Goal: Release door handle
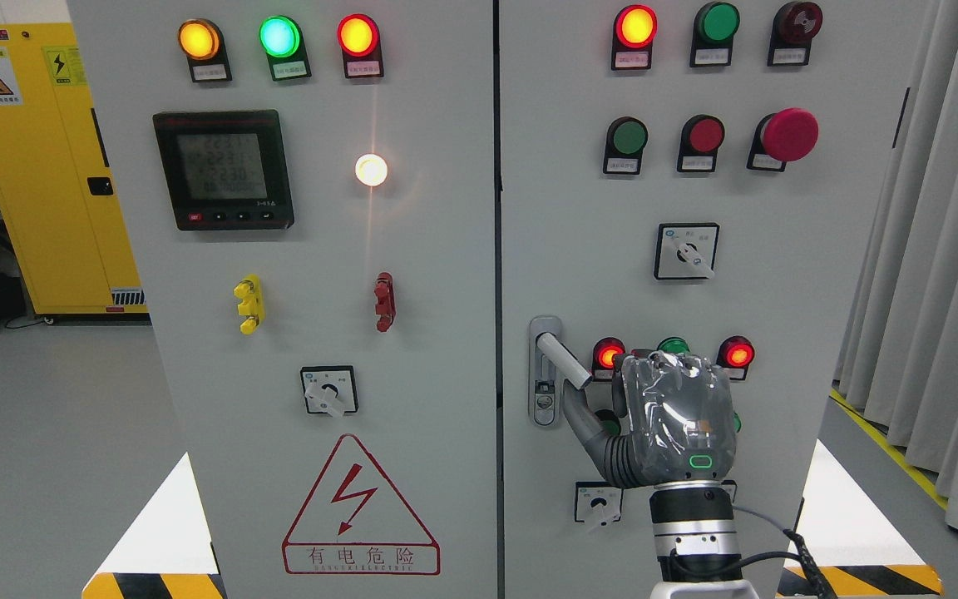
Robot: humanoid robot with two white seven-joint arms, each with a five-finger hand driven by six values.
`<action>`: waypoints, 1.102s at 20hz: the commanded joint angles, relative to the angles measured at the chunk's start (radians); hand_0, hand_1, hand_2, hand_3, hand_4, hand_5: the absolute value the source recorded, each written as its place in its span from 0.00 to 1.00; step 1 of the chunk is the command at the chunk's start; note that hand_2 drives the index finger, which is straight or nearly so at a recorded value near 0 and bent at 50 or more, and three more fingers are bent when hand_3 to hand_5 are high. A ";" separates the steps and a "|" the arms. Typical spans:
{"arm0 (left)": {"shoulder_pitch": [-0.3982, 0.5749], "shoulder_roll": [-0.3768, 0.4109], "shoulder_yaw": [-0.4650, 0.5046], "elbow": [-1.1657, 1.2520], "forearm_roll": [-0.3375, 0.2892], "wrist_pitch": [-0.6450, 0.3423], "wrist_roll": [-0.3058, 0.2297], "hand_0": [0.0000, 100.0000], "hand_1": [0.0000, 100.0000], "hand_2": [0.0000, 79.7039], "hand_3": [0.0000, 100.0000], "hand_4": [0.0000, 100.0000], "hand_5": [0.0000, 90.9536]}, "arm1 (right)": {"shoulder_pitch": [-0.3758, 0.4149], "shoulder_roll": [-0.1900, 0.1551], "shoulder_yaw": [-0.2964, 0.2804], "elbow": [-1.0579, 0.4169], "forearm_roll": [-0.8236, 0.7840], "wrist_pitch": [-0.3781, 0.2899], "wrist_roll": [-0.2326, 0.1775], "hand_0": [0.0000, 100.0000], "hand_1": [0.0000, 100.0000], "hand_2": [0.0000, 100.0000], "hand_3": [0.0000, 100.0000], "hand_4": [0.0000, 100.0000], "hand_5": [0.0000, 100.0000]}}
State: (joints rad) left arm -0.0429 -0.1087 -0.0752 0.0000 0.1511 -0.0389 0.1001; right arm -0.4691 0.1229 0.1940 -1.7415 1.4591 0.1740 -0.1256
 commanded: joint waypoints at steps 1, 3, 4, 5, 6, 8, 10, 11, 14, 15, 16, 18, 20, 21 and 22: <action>0.000 0.000 0.000 -0.012 -0.001 0.001 0.000 0.12 0.56 0.00 0.00 0.00 0.00 | -0.002 0.001 -0.005 -0.001 0.000 -0.001 0.000 0.47 0.38 0.94 1.00 1.00 1.00; 0.000 0.000 0.000 -0.012 -0.001 0.001 0.000 0.12 0.56 0.00 0.00 0.00 0.00 | -0.002 0.001 -0.005 -0.001 0.000 -0.001 0.000 0.47 0.38 0.94 1.00 1.00 1.00; 0.000 0.000 0.000 -0.012 -0.001 0.001 0.000 0.12 0.56 0.00 0.00 0.00 0.00 | -0.002 0.001 -0.005 -0.001 0.000 -0.001 0.000 0.48 0.38 0.94 1.00 1.00 1.00; 0.000 0.000 0.000 -0.012 0.001 0.001 0.000 0.12 0.56 0.00 0.00 0.00 0.00 | -0.002 0.001 -0.005 -0.001 0.000 -0.001 0.000 0.48 0.38 0.94 1.00 1.00 1.00; 0.000 0.001 0.000 -0.012 0.001 0.001 0.000 0.12 0.56 0.00 0.00 0.00 0.00 | -0.002 0.001 -0.005 -0.001 0.000 0.001 0.000 0.48 0.38 0.94 1.00 1.00 1.00; 0.000 0.000 0.000 -0.014 0.001 0.001 0.000 0.12 0.56 0.00 0.00 0.00 0.00 | -0.002 0.001 -0.007 -0.001 -0.002 -0.001 0.000 0.48 0.38 0.94 1.00 1.00 1.00; 0.000 0.000 0.000 -0.012 0.001 0.001 0.000 0.12 0.56 0.00 0.00 0.00 0.00 | -0.003 0.001 -0.007 -0.001 -0.002 -0.001 0.000 0.48 0.38 0.94 1.00 1.00 1.00; 0.000 0.000 0.000 -0.012 0.001 0.001 0.000 0.12 0.56 0.00 0.00 0.00 0.00 | -0.003 0.001 -0.007 -0.001 -0.002 0.001 0.000 0.48 0.38 0.94 1.00 1.00 1.00; 0.000 0.000 0.000 -0.012 0.001 0.001 0.000 0.12 0.56 0.00 0.00 0.00 0.00 | -0.002 0.001 -0.013 -0.001 -0.002 -0.001 0.000 0.48 0.38 0.94 1.00 1.00 1.00; 0.000 0.000 0.000 -0.012 0.001 0.001 0.000 0.12 0.56 0.00 0.00 0.00 0.00 | -0.003 0.001 -0.013 -0.001 -0.002 -0.001 0.000 0.48 0.38 0.94 1.00 1.00 1.00; 0.000 0.000 0.000 -0.012 -0.001 0.001 0.000 0.12 0.56 0.00 0.00 0.00 0.00 | -0.003 0.001 -0.013 -0.001 -0.002 0.001 0.000 0.48 0.38 0.94 1.00 1.00 1.00; 0.000 0.000 0.000 -0.012 -0.001 0.001 0.000 0.12 0.56 0.00 0.00 0.00 0.00 | -0.003 0.001 -0.013 -0.001 -0.003 -0.001 0.000 0.48 0.38 0.94 1.00 1.00 1.00; 0.000 0.001 0.000 -0.012 -0.001 0.001 0.000 0.12 0.56 0.00 0.00 0.00 0.00 | -0.005 0.001 -0.013 -0.001 -0.003 -0.001 0.000 0.48 0.38 0.94 1.00 1.00 1.00; 0.000 0.000 0.000 -0.012 0.001 0.001 0.000 0.12 0.56 0.00 0.00 0.00 0.00 | -0.006 0.001 -0.013 -0.001 -0.003 -0.001 0.000 0.48 0.37 0.94 1.00 1.00 1.00; 0.000 0.000 0.000 -0.012 -0.001 0.001 0.000 0.12 0.56 0.00 0.00 0.00 0.00 | -0.006 0.001 -0.013 -0.001 -0.003 -0.001 0.000 0.48 0.37 0.94 1.00 1.00 1.00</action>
State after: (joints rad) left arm -0.0430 -0.1087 -0.0752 0.0000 0.1513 -0.0389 0.1001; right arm -0.4731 0.1239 0.1847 -1.7425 1.4564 0.1740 -0.1256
